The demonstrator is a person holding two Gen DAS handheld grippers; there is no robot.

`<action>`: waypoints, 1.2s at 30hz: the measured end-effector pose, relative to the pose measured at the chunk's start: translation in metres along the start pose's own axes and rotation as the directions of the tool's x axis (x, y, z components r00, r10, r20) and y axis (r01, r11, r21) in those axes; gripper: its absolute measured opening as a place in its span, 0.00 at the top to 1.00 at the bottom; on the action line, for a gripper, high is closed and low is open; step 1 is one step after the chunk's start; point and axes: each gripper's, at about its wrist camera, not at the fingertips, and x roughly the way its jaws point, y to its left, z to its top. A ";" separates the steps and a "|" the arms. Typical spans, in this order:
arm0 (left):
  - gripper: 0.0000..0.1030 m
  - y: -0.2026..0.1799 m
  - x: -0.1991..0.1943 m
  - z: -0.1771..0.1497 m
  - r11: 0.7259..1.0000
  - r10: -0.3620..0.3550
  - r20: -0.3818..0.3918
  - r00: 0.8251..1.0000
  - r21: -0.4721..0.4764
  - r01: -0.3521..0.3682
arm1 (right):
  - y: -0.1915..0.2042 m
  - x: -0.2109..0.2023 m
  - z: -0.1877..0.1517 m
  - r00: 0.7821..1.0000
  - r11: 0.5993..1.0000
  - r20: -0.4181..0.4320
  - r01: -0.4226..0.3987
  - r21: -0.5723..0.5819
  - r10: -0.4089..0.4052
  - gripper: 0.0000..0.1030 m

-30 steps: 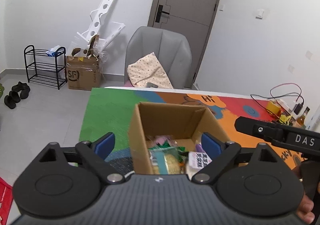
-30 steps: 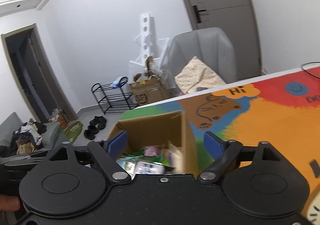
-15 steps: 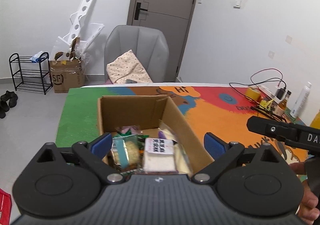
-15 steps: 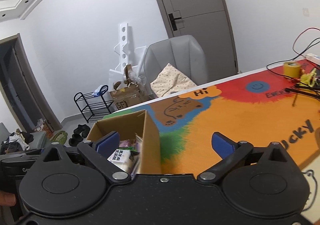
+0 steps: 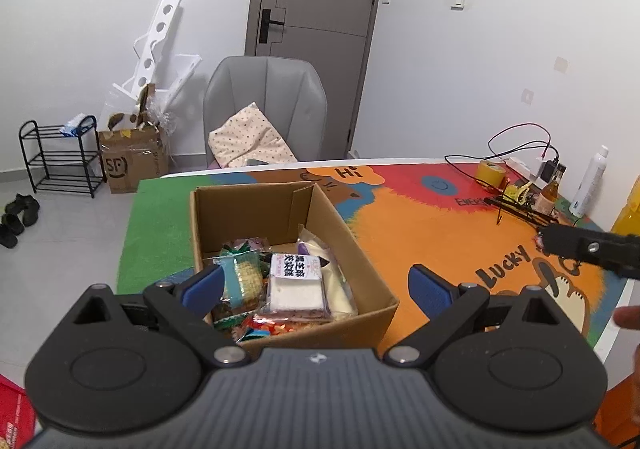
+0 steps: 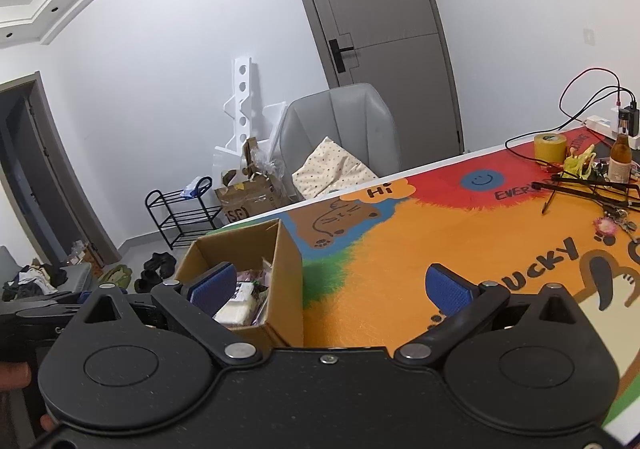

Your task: Organize snacks

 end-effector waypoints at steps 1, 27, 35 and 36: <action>0.05 0.001 -0.002 -0.001 1.000 -0.003 -0.002 1.000 -0.002 0.003 | 0.000 -0.004 -0.001 1.000 1.000 -0.002 -0.008 0.000 0.008 0.00; 0.05 0.012 -0.061 -0.029 0.999 -0.051 0.038 0.998 0.007 0.051 | 0.020 -0.064 -0.030 0.999 0.998 -0.014 0.030 -0.060 -0.031 0.00; 0.05 0.016 -0.073 -0.030 0.998 -0.051 0.053 0.997 0.035 0.049 | 0.024 -0.064 -0.032 1.000 0.997 -0.012 0.017 -0.079 -0.018 0.00; 0.05 0.017 -0.074 -0.030 0.998 -0.051 0.055 0.997 0.037 0.049 | 0.024 -0.064 -0.032 1.000 0.997 -0.013 0.017 -0.079 -0.018 0.00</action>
